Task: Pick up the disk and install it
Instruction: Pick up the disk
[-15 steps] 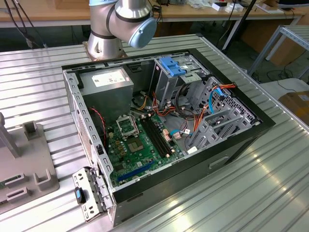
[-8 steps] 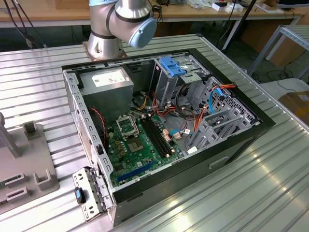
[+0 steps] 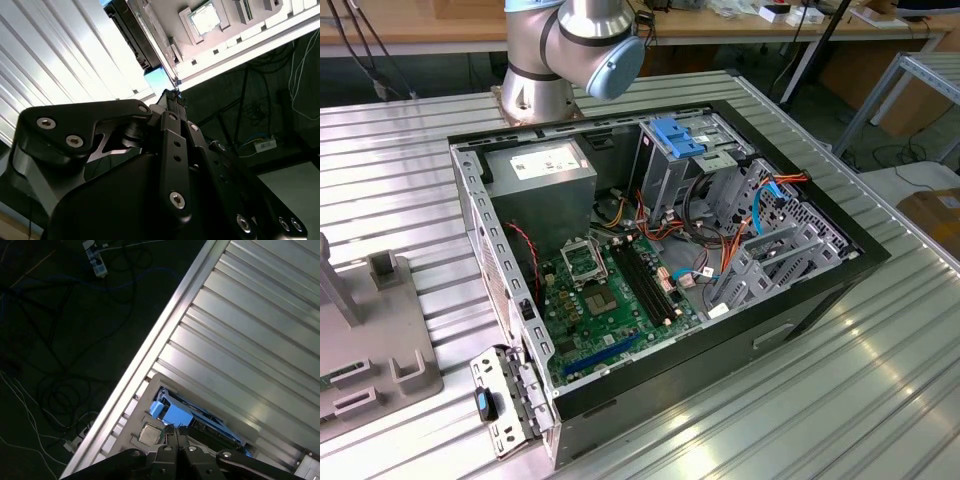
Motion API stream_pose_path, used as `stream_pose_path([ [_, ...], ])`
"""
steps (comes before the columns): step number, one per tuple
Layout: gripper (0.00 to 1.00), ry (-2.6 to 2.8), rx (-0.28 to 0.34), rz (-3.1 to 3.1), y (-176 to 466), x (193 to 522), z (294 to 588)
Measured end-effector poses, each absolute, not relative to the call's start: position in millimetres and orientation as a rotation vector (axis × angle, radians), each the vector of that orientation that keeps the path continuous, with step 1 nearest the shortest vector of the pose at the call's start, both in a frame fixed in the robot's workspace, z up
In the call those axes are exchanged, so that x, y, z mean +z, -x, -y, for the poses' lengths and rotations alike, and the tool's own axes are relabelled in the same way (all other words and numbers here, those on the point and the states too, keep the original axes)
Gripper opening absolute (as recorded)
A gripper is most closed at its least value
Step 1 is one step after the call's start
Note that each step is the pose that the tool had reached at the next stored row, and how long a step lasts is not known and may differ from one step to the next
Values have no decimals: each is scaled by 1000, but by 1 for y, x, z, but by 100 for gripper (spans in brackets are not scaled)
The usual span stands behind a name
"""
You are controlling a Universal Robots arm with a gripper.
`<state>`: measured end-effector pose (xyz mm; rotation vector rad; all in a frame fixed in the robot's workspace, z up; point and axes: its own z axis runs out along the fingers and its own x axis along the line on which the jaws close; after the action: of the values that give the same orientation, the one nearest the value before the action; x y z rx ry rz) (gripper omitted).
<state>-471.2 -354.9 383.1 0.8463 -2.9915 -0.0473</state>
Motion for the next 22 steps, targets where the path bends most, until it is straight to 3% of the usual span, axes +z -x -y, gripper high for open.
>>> stream_pose_path([
  [22,11,-1546,-34,2690,471,382,354],
])
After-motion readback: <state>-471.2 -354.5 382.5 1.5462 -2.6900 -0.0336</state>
